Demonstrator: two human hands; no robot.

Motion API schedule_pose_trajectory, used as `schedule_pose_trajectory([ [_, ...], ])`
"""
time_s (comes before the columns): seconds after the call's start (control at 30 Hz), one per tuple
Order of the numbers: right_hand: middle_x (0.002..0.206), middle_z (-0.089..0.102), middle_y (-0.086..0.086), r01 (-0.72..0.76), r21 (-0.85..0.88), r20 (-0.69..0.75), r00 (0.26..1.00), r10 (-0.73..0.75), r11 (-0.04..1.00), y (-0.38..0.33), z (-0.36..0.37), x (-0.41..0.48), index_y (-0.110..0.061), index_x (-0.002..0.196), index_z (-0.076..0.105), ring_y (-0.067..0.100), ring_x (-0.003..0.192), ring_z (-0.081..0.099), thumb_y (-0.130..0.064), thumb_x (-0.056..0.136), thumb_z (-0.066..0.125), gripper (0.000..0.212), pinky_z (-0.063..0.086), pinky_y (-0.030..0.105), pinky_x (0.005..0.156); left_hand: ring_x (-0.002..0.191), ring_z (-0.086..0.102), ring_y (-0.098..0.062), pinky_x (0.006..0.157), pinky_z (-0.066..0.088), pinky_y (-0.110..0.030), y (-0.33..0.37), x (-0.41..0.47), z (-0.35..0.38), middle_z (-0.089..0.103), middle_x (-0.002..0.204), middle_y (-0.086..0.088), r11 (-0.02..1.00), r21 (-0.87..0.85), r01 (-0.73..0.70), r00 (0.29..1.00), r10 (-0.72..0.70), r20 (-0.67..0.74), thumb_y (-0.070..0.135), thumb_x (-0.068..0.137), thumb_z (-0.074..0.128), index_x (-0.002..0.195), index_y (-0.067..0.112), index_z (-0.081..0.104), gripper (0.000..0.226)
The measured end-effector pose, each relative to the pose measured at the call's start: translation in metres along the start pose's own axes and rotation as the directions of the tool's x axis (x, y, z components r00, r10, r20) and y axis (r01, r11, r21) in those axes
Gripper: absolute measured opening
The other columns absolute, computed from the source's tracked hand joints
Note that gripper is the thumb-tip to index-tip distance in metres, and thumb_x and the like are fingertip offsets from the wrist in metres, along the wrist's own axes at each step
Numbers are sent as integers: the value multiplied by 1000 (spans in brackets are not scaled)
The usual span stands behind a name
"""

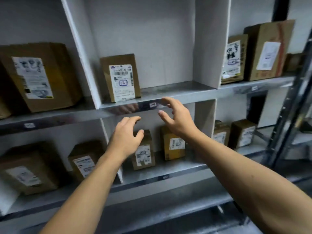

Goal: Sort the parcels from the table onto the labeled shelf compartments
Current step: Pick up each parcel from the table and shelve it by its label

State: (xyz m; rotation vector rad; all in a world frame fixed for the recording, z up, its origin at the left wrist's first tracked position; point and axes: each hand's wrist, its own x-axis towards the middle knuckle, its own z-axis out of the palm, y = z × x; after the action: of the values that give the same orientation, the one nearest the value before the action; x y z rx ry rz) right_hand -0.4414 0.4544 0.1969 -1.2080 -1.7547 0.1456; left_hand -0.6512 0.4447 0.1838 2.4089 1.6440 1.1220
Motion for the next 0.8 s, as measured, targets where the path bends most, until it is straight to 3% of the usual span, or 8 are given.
schedule_pose_trajectory([
  [0.1,138,56,6,-178,-105,-12,984,178,978,24,-27,-50,-16,141,51,20,127,52,-31,98,62,47,41,33,106,118,52,-27,101,43,-42,19,-13,36,57,128,-4,996,22,-88,985,83,153,29,90,62,133,21,54,45],
  [0.2,141,53,7,-310,-268,-8,947,320,912,46,-58,-97,-16,142,50,22,131,48,-34,99,59,47,34,31,108,121,49,-24,101,43,-39,40,-26,69,54,132,0,987,30,-160,945,144,294,33,92,58,136,24,50,46],
  [0.37,138,53,8,-449,-475,-103,882,459,757,73,-106,-163,-17,138,52,29,125,49,-40,99,54,45,42,41,105,124,47,-25,103,43,-41,91,-37,112,50,138,-1,956,29,-291,870,252,424,36,94,53,139,25,46,47],
  [0.57,130,54,9,-503,-745,-158,772,616,438,105,-173,-235,-21,131,50,35,115,53,-49,99,44,43,49,45,88,118,51,-26,99,45,-43,177,-41,173,53,132,-2,876,19,-481,736,392,552,39,93,49,136,24,48,46],
  [0.8,119,58,9,-544,-814,-260,656,708,205,150,-265,-320,-20,120,52,35,108,58,-48,97,43,37,50,42,80,121,48,-29,98,42,-41,298,-57,250,52,131,-4,794,-87,-601,603,522,603,37,93,50,137,23,47,46],
])
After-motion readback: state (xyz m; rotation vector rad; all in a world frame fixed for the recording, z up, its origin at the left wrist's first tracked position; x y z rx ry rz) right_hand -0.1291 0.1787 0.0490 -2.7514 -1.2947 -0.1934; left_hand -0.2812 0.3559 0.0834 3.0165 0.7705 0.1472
